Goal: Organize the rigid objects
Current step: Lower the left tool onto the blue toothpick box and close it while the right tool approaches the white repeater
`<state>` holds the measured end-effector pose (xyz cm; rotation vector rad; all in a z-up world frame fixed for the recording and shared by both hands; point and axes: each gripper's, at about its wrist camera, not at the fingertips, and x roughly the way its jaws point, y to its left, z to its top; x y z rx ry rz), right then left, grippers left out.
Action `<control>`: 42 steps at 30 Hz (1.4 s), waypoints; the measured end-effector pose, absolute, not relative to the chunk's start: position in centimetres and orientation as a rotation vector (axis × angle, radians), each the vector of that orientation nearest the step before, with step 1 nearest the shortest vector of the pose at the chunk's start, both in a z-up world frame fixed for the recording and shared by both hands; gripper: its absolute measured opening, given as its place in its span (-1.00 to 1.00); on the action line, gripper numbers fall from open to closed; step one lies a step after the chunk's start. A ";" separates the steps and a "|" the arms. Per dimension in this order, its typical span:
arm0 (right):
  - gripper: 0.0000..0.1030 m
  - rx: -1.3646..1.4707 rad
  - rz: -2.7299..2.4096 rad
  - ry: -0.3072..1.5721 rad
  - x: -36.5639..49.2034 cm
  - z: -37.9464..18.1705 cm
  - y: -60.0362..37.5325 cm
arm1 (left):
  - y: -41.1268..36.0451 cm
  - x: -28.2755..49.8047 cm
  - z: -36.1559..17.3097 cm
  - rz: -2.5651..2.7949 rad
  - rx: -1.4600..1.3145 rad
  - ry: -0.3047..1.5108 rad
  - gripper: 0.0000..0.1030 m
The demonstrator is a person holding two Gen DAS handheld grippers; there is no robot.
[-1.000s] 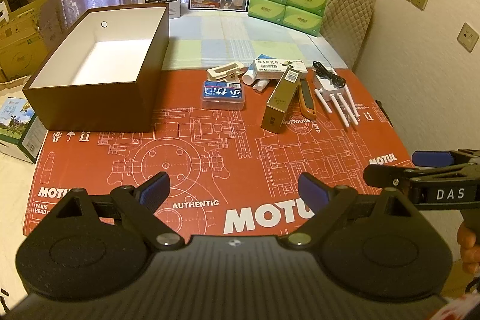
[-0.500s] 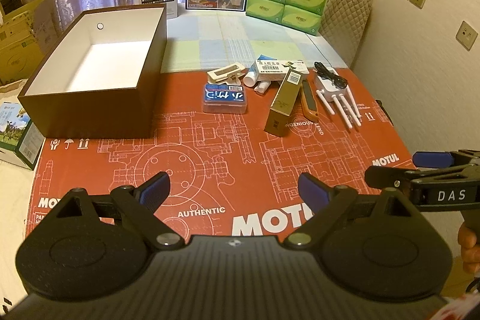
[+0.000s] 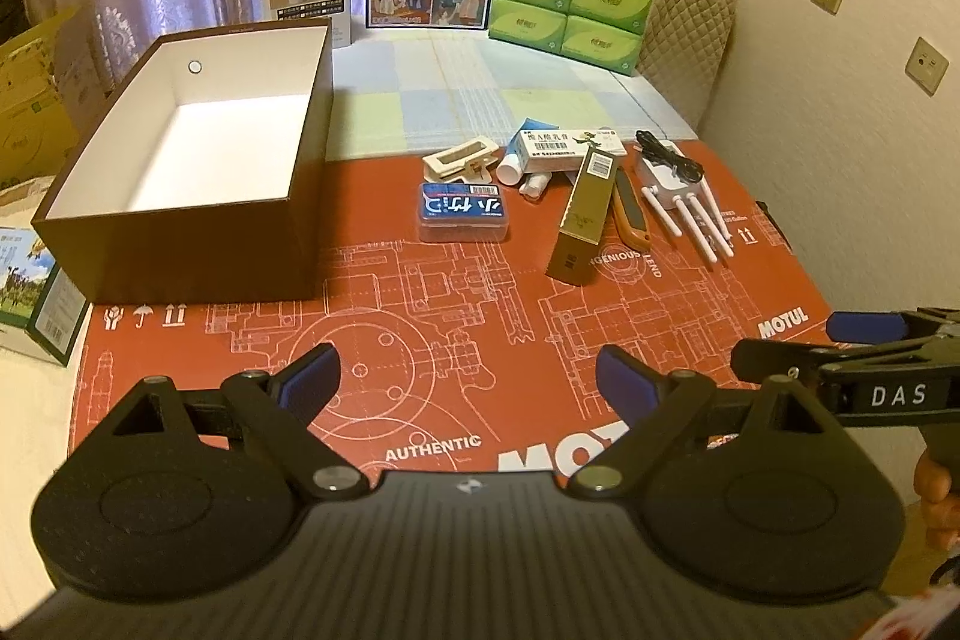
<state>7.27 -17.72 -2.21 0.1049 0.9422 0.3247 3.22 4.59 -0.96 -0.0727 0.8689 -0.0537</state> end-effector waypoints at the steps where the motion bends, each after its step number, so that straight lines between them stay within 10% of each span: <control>1: 0.96 0.108 0.318 0.942 7.2 -2.3 -17.6 | 4.8 3.3 -1.0 -0.058 -0.070 0.869 0.75; 42: 0.96 0.143 0.222 0.977 19.9 -7.0 -23.2 | 3.8 17.6 -9.6 -0.119 -0.040 0.881 0.72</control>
